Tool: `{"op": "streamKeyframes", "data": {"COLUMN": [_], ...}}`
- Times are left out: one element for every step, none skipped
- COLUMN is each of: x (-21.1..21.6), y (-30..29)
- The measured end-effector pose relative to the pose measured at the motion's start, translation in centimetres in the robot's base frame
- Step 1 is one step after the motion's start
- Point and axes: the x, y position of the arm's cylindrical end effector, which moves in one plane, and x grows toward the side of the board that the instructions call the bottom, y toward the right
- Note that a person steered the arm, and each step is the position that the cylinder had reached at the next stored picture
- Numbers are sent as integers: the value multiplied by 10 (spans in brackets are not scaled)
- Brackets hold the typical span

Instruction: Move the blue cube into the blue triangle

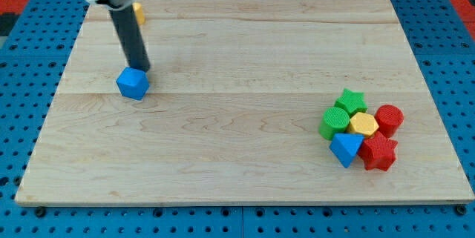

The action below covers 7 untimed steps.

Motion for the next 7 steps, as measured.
{"op": "streamKeyframes", "data": {"x": [3, 36, 56, 56, 54, 51, 86], "y": [-65, 10, 32, 33, 27, 31, 145]}}
